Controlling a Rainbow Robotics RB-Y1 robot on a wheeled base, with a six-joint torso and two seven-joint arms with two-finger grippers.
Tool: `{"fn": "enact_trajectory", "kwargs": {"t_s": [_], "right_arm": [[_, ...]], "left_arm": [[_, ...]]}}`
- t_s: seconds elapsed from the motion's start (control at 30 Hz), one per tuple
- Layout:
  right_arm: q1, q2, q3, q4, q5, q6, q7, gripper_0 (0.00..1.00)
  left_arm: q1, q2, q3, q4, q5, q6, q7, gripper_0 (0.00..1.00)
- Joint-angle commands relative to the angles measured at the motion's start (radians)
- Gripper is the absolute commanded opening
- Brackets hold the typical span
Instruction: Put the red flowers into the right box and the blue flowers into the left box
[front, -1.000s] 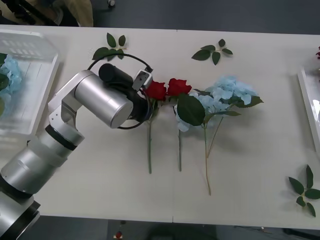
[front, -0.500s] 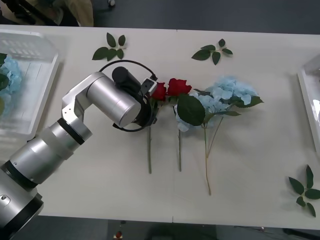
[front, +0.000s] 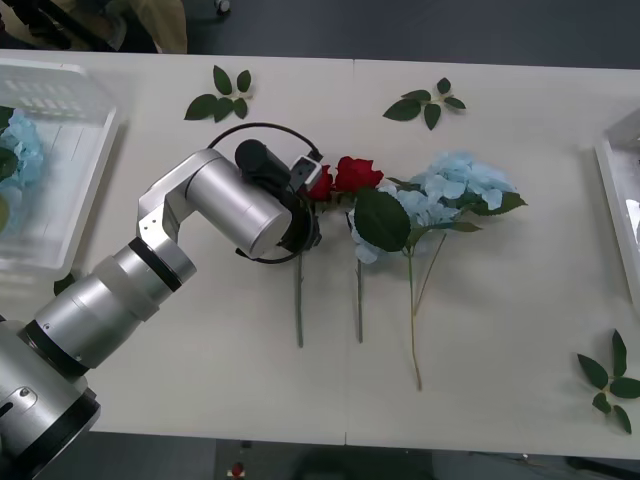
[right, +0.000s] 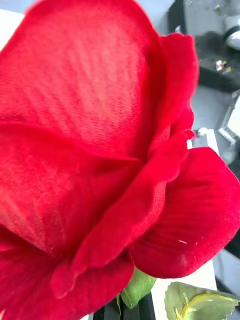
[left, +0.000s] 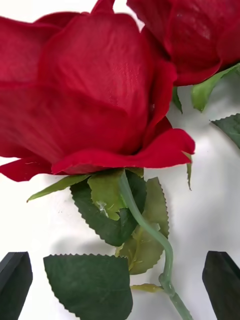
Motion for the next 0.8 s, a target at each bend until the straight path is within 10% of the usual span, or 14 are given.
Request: {"fn": "enact_trajectory", "kwargs": {"t_s": [0.03, 0.43, 0.57, 0.63, 0.8], "right_arm": [[-0.011, -0.051, -0.006, 0.015, 0.029, -0.061, 0.078, 0.00], [-0.011, -0.051, 0.049, 0.054, 0.000, -0.153, 0.068, 0.00], [-0.011, -0.050, 0.049, 0.054, -0.006, -0.160, 0.069, 0.39], [-0.013, -0.051, 0.051, 0.060, -0.012, -0.160, 0.072, 0.76], [-0.011, -0.051, 0.049, 0.061, -0.027, -0.160, 0.083, 0.92]], "left_arm": [[-0.058, -0.013, -0.039, 0.019, -0.001, -0.012, 0.041, 1.00], [-0.058, -0.014, -0.060, 0.025, 0.005, -0.024, 0.041, 1.00], [-0.058, -0.019, -0.060, 0.045, 0.010, -0.037, 0.041, 1.00], [-0.058, -0.025, -0.060, 0.067, 0.013, -0.056, 0.041, 1.00], [-0.060, -0.033, -0.060, 0.090, 0.014, -0.086, 0.041, 1.00]]}}
